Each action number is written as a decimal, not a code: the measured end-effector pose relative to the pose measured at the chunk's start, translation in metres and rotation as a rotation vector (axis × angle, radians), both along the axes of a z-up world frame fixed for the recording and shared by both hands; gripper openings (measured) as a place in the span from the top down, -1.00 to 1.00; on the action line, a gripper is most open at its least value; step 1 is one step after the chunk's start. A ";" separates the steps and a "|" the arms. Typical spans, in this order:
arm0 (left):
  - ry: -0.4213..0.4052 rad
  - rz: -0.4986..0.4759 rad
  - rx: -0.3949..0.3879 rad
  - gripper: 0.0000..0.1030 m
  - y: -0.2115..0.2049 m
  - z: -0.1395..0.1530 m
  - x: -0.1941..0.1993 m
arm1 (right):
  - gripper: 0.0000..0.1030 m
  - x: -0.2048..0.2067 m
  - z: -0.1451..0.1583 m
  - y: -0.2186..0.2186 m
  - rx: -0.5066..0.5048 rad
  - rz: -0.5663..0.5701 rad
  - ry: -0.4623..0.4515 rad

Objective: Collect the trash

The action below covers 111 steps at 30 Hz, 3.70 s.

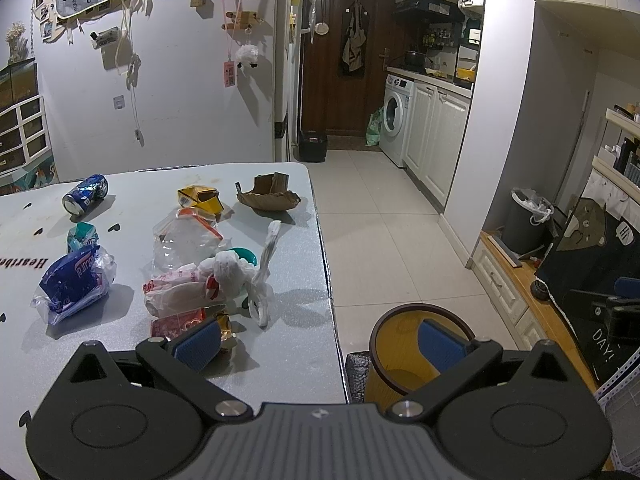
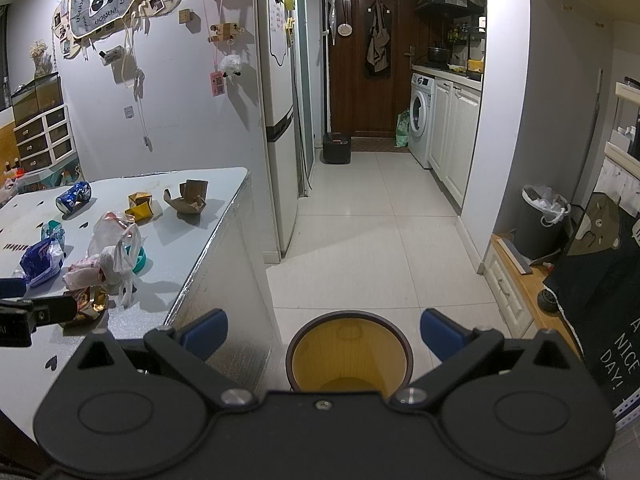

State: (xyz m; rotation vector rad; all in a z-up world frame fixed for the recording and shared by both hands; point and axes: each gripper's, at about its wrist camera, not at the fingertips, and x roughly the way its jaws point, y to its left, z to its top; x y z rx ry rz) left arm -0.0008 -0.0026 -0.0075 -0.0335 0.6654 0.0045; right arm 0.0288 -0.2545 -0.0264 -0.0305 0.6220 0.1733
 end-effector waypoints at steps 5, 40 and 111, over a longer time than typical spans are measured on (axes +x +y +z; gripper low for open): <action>0.001 0.001 -0.001 -1.00 0.000 -0.001 0.000 | -1.00 0.000 0.000 0.000 0.000 0.000 0.001; -0.002 -0.003 0.006 -1.00 -0.001 -0.006 -0.001 | -1.00 0.001 -0.007 0.000 0.003 -0.010 0.004; 0.063 1.097 -0.914 -0.66 0.108 -0.070 0.007 | 0.15 0.208 -0.067 0.297 -0.362 1.428 0.440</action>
